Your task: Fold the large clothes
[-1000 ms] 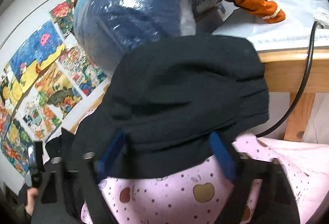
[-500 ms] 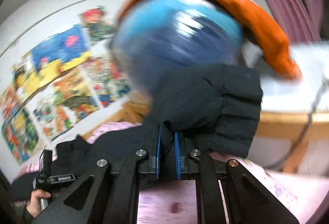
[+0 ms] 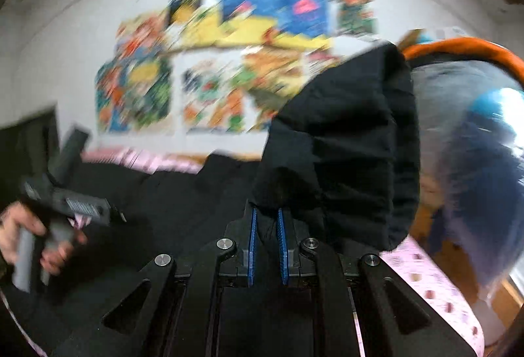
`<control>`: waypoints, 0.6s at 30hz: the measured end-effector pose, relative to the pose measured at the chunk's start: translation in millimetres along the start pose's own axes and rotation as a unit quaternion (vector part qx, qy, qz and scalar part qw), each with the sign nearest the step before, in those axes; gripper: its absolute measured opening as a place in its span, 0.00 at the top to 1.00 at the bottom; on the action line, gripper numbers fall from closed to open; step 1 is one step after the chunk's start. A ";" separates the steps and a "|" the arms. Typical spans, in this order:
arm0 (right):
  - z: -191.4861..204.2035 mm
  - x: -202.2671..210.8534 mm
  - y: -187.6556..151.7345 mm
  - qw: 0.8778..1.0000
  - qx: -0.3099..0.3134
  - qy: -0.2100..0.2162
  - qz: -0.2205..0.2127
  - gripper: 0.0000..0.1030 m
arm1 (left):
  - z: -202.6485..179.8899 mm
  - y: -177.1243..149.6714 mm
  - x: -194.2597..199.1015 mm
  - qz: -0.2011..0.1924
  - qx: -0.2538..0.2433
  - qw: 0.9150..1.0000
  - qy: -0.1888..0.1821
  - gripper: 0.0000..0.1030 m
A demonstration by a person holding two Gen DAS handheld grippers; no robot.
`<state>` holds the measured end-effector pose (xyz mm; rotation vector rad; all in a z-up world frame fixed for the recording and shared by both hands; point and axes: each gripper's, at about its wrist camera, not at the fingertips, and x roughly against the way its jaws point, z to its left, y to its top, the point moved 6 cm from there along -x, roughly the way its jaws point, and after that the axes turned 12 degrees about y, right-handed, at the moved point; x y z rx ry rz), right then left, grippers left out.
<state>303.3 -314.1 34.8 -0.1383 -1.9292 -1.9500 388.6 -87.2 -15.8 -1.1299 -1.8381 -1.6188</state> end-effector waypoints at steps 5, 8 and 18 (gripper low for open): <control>53.0 -29.5 -33.8 0.996 0.048 0.026 0.074 0.90 | 49.7 -25.5 12.3 0.002 0.050 0.999 -0.021 0.00; 77.0 -48.6 -58.9 0.988 0.044 0.061 0.135 0.88 | 70.8 -37.8 10.5 0.006 0.079 0.996 -0.046 0.00; 113.1 -14.5 -125.3 0.964 0.021 0.174 0.200 0.33 | 79.4 -46.5 -18.4 0.051 0.114 0.989 -0.082 0.00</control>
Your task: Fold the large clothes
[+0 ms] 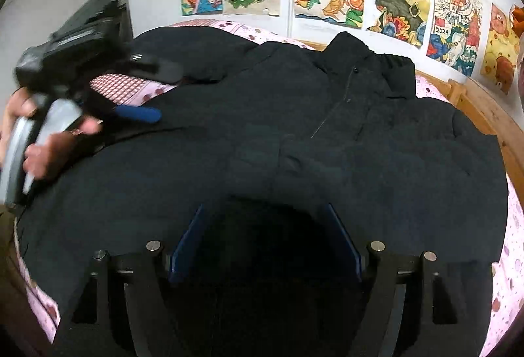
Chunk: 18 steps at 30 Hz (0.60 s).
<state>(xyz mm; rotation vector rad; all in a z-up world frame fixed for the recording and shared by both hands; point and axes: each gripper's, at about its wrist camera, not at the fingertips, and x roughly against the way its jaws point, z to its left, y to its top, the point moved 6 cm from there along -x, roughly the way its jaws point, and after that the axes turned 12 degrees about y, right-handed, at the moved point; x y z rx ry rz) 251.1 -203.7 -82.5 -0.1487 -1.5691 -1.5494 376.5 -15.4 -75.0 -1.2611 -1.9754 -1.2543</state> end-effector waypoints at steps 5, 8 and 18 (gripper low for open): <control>-7.0 15.3 -6.9 0.999 -0.029 -0.011 -0.017 0.33 | -27.4 10.8 -32.9 0.016 -0.066 0.997 0.046 0.01; -19.4 29.0 -12.3 0.998 -0.051 -0.018 -0.037 0.33 | -39.2 14.8 -65.8 0.037 -0.109 0.989 0.094 0.03; -71.4 75.0 -22.2 0.989 -0.084 -0.087 -0.084 0.32 | -59.5 13.0 -87.5 0.025 -0.166 0.976 0.140 0.93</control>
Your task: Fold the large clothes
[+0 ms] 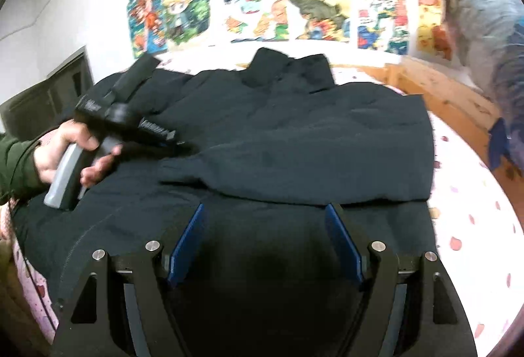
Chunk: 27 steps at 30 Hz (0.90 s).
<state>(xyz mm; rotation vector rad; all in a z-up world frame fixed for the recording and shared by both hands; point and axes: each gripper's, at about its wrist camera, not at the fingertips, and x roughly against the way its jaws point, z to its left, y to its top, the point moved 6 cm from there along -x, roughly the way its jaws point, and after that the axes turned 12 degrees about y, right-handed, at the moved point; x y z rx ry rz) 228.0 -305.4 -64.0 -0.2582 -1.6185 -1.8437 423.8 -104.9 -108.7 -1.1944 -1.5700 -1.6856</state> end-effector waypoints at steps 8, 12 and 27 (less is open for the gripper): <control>-30.1 -9.9 34.4 0.998 -0.023 -0.064 -0.003 0.32 | 14.1 37.6 79.2 -0.150 -0.008 0.984 0.094 0.95; -20.2 -27.1 60.7 0.997 -0.002 -0.072 0.000 0.32 | 44.3 52.7 109.1 -0.205 0.002 0.968 0.146 0.95; -24.3 -225.0 80.9 0.984 0.002 -0.078 0.159 0.31 | 142.2 42.3 4.5 -0.069 0.051 0.973 0.216 0.95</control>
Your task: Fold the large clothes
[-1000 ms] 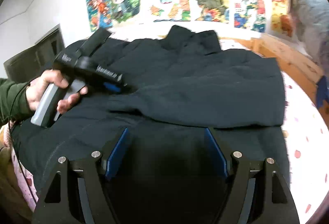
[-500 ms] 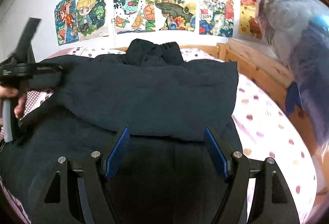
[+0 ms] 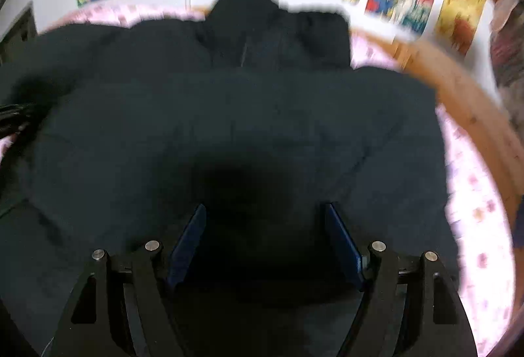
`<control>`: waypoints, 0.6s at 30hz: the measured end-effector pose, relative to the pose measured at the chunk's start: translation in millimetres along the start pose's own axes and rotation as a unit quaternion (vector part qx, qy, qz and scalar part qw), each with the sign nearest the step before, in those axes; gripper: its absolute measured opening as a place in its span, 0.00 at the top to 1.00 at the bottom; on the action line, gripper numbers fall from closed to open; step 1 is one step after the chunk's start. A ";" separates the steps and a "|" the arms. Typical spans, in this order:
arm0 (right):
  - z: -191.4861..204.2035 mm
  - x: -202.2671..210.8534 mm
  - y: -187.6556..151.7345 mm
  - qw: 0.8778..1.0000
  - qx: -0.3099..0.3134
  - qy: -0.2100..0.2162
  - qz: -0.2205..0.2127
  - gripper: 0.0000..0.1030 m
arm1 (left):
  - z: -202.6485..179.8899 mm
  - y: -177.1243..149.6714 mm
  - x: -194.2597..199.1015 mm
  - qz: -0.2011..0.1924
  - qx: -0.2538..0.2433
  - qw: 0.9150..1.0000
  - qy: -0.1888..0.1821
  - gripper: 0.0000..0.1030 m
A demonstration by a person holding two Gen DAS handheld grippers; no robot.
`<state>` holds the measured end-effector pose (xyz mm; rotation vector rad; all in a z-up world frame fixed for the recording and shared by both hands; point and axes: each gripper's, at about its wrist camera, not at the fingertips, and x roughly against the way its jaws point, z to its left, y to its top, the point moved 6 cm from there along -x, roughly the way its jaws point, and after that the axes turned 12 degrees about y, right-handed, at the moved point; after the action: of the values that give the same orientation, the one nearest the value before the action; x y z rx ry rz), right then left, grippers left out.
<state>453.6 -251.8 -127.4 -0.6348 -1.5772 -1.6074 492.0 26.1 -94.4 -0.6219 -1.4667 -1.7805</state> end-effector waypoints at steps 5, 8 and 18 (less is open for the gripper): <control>3.0 -16.8 -12.3 1.000 0.007 -0.022 -0.015 0.27 | -10.0 -13.1 -15.8 0.014 -0.011 1.000 0.007 0.94; 8.4 -22.8 -16.4 0.998 0.029 -0.057 -0.020 0.24 | -10.8 -18.0 -21.5 0.020 -0.004 1.000 0.005 0.90; 5.2 -16.0 -22.6 0.995 0.033 -0.079 -0.043 0.12 | 42.7 -24.6 3.5 0.009 0.155 0.981 -0.117 0.63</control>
<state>443.7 -245.5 -153.1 -0.6807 -1.7865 -1.5935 466.9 68.6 -97.0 -0.6945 -1.8456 -1.4601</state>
